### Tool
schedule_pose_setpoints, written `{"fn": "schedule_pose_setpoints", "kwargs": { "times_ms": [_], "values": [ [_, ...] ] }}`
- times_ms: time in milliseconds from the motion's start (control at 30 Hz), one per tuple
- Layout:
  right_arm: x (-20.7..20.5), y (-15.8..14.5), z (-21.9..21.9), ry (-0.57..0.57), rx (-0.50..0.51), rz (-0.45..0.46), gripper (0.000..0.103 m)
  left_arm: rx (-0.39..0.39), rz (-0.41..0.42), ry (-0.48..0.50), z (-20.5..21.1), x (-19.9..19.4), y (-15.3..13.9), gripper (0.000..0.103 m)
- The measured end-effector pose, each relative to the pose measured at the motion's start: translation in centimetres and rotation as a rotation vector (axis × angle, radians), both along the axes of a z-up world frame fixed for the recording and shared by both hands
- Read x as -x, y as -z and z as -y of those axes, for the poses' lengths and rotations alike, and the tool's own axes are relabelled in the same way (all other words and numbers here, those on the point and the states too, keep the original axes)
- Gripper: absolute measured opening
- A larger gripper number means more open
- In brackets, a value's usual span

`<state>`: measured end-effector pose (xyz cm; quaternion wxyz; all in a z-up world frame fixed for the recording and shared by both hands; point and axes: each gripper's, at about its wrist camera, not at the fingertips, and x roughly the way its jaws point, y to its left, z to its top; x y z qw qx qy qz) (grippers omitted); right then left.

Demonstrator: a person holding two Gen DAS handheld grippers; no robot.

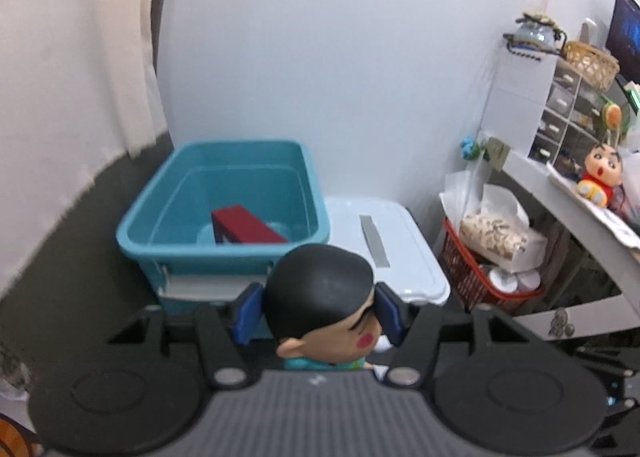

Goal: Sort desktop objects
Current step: 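Carry the cartoon boy figurine in the left gripper up over the teal bin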

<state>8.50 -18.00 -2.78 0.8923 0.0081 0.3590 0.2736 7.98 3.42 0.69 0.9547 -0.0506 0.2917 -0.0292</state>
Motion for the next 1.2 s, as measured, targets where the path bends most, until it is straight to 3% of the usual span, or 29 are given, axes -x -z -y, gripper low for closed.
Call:
{"fn": "schedule_pose_setpoints", "kwargs": {
  "times_ms": [367, 733, 1000, 1200],
  "values": [
    [1.9, -1.8, 0.9, -0.019, -0.048, 0.065, 0.062, -0.056, 0.032, -0.013, 1.4, 1.8, -4.2, 0.063],
    [1.3, -0.9, 2.3, 0.013, -0.131, 0.037, 0.066, -0.063, 0.026, -0.044, 0.9, 1.0, -7.7, 0.063],
    [0.6, -1.1, 2.9, -0.050, -0.246, 0.031, 0.084, -0.057, 0.029, -0.065, 0.0, -0.4, -9.7, 0.063],
    [0.0, -2.2, 3.2, -0.065, -0.237, 0.066, 0.089, -0.060, 0.028, -0.058, -0.6, -1.9, -10.6, 0.063]
  ]
}}
